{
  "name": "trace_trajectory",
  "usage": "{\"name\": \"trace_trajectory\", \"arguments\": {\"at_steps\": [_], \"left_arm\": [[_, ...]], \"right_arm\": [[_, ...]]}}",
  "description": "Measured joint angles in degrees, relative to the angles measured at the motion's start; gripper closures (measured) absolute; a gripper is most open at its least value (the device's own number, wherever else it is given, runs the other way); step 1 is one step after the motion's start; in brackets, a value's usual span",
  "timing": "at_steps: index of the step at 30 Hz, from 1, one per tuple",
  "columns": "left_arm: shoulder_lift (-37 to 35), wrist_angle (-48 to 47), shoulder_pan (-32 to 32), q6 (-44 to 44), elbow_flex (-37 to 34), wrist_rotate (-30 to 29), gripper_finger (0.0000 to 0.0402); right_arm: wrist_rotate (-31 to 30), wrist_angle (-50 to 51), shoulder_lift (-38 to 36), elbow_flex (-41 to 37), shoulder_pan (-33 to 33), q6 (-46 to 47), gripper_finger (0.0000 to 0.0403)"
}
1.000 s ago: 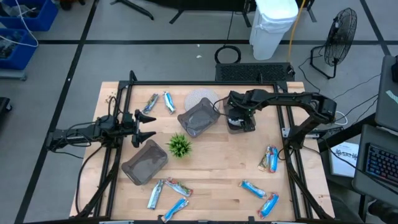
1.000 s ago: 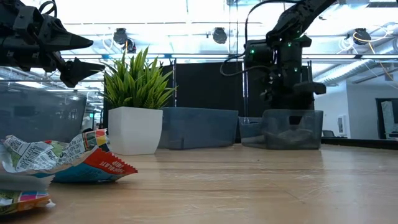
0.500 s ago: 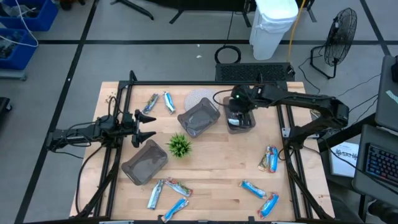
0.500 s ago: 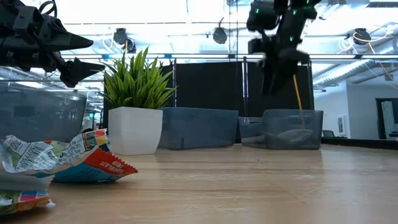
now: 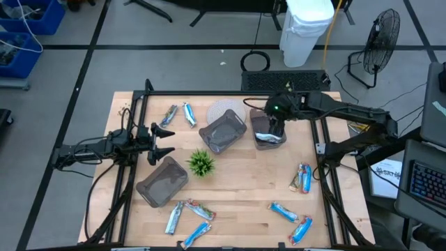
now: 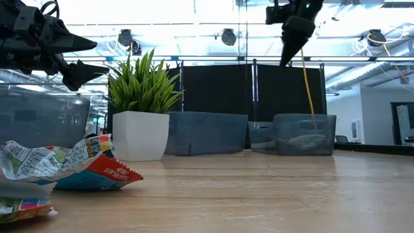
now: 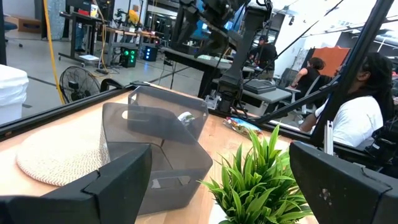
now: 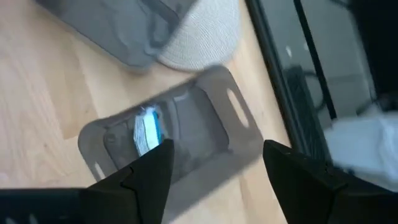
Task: Pick and place Granola Bars by type
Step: Put the yellow granola bar into the top left black bin
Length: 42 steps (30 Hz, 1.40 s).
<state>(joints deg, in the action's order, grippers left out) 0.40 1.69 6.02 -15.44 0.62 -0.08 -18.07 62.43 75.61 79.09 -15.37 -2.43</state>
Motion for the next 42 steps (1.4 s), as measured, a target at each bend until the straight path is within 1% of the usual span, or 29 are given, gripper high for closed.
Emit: {"name": "trace_trajectory", "arguments": {"at_steps": [4,6,11,13,21,28,33,37,42], "left_arm": [[0.01,0.00,0.00,0.00,0.02,0.00,0.0023],[0.02,0.00,0.00,0.00,0.02,0.00,0.0023],[0.01,0.00,0.01,0.00,0.01,0.00,0.0023],[0.01,0.01,0.00,0.00,0.00,0.00,0.0023],[0.01,0.00,0.01,0.00,0.02,0.00,0.0023],[0.01,0.00,0.00,0.00,0.01,0.00,0.0023],[0.01,0.00,0.01,0.00,0.02,0.00,0.0023],[0.02,0.00,0.02,0.00,0.02,0.00,0.0023],[0.02,0.00,0.01,0.00,0.00,0.00,0.0023]], "right_arm": [[0.36,6.35,-0.04,2.57,2.27,10.33,0.0162],[2.07,9.71,-0.01,3.04,3.90,14.74,0.0162],[5.06,15.31,0.03,3.05,9.44,28.15,0.0162],[6.06,16.37,0.03,3.04,12.06,32.00,0.0162],[6.40,17.03,0.59,3.06,24.76,41.08,0.0162],[10.74,19.17,2.90,3.03,35.91,50.54,0.0162],[10.93,18.73,4.85,3.03,42.85,56.70,0.0162],[10.84,17.29,6.76,3.03,47.37,61.38,0.0163],[10.63,11.88,9.86,3.03,52.45,65.77,0.0163]]}}
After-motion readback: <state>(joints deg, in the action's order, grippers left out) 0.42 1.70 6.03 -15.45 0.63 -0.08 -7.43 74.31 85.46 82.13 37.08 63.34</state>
